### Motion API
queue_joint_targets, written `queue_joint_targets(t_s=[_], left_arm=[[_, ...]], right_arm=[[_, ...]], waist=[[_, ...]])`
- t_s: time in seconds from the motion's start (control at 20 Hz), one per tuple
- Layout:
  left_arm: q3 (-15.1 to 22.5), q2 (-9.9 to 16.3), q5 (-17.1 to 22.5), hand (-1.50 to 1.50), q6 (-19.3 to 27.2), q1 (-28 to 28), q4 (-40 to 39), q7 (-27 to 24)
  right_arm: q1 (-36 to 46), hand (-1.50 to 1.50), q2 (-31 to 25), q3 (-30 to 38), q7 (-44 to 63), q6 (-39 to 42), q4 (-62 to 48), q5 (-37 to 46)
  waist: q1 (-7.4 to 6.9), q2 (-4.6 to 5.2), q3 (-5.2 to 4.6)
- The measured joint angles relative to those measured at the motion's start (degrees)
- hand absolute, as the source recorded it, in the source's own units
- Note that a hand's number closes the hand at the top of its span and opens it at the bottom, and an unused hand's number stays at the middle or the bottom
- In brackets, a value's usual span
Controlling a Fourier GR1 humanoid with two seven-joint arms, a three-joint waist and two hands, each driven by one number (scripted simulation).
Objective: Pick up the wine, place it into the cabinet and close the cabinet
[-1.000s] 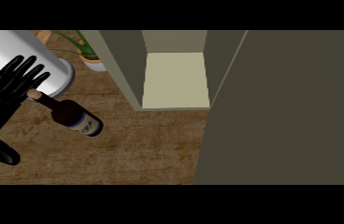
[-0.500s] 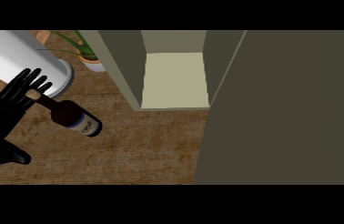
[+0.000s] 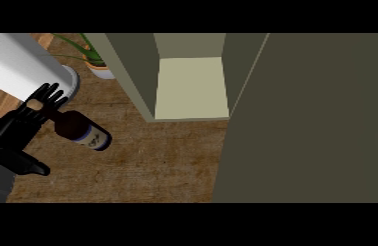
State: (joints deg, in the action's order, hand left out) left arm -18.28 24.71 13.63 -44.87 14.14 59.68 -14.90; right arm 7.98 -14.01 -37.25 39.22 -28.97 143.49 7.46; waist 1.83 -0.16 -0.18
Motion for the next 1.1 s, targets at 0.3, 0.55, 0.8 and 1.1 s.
queue_joint_targets(t_s=[0.3,0.55,0.8,1.1], left_arm=[[1.14,0.12,-7.07,-1.5,3.47,2.11,-9.14,-8.07],[2.38,0.55,-10.49,-1.5,5.54,5.06,-16.9,-12.4],[3.73,0.32,-11.35,-1.5,5.09,7.17,-22.81,-13.44],[5.34,-0.03,-12.16,-1.5,4.27,9.4,-28.38,-14.55]], right_arm=[[0.35,-1.5,-1.66,-0.63,-0.74,-1.15,-0.17,0.14],[0.21,-1.5,-2.76,-1.15,-1.89,-2.14,-0.29,0.16],[0.53,-1.5,-3.68,-2.02,-2.66,-3.15,-0.43,0.16],[1.18,-1.5,-4.75,-1.66,-2.96,-4.04,-0.72,-0.09]], waist=[[0.3,0.11,-0.03],[0.42,0.17,-0.03],[0.56,0.15,-0.05],[0.53,0.21,-0.07]])
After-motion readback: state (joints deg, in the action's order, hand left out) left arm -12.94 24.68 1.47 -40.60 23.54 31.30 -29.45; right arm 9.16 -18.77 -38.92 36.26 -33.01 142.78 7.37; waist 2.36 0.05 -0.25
